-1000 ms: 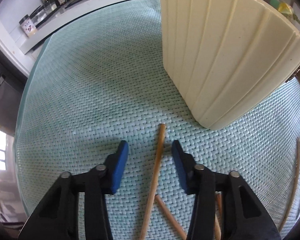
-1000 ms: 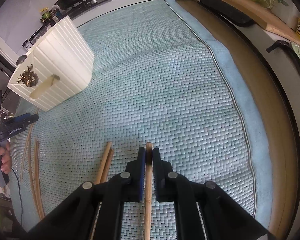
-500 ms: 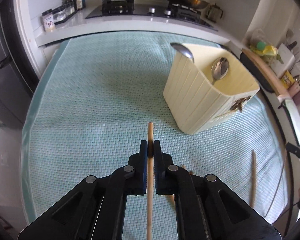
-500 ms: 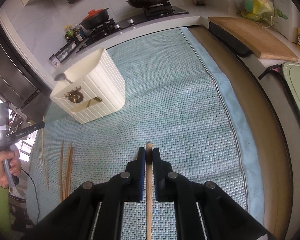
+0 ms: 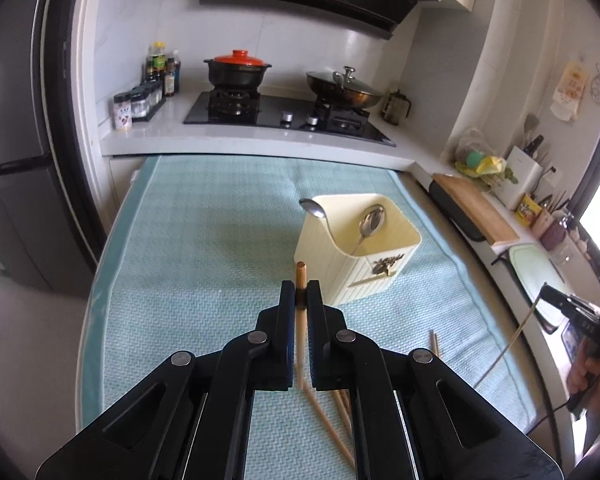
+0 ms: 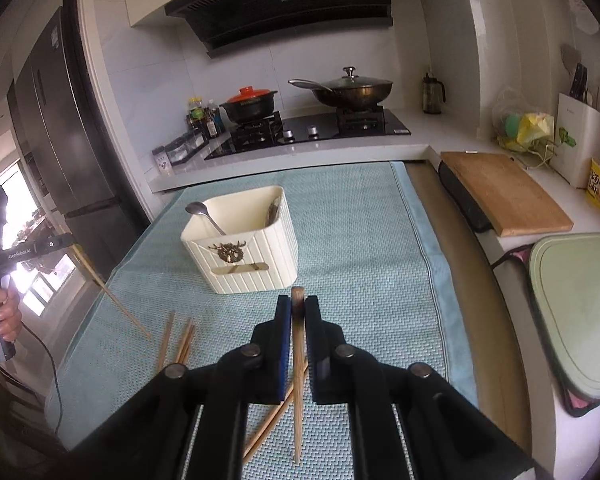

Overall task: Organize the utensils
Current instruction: 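Lift the chopsticks and carry both tools over the cream box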

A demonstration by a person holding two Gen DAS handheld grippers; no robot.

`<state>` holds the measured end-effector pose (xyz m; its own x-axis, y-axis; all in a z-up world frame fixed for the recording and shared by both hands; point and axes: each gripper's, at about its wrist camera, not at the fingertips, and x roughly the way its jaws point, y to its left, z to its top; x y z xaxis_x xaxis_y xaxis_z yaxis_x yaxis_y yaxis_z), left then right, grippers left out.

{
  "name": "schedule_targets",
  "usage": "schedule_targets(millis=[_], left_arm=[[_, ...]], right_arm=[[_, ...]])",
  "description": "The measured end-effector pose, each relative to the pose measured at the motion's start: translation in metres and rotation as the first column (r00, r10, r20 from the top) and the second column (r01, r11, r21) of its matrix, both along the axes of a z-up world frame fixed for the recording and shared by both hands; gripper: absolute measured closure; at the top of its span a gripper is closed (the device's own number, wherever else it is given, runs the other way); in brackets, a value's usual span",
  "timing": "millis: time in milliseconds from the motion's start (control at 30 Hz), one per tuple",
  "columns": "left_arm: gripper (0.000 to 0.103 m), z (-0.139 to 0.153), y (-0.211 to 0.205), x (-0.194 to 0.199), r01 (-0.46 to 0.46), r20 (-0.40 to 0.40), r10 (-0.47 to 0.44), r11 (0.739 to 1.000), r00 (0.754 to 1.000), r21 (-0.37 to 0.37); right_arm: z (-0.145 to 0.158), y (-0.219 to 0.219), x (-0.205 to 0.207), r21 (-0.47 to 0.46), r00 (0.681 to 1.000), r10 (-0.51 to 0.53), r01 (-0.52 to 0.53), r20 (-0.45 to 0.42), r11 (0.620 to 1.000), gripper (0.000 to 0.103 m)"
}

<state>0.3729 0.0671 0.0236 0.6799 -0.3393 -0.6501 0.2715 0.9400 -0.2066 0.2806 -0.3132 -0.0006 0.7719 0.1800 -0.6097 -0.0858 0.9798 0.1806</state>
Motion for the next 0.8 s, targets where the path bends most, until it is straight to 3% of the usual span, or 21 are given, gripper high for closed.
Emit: schedule_targets(millis=[300,800], left_arm=[[0.100,0.025,-0.009,-0.006,0.005,0.036,-0.004,1.000,0.999,-0.017],[0.100,0.071,-0.034,0.007,0.050,0.090,-0.044,0.997,0.995,-0.063]], right_arm=[[0.039,0.013,0.001,-0.020,0.993,0.011,-0.008,0.115,1.000,0.096],[0.089,0.034,0.030,-0.050,0.978,0.050,-0.041,0.201,0.998,0.096]])
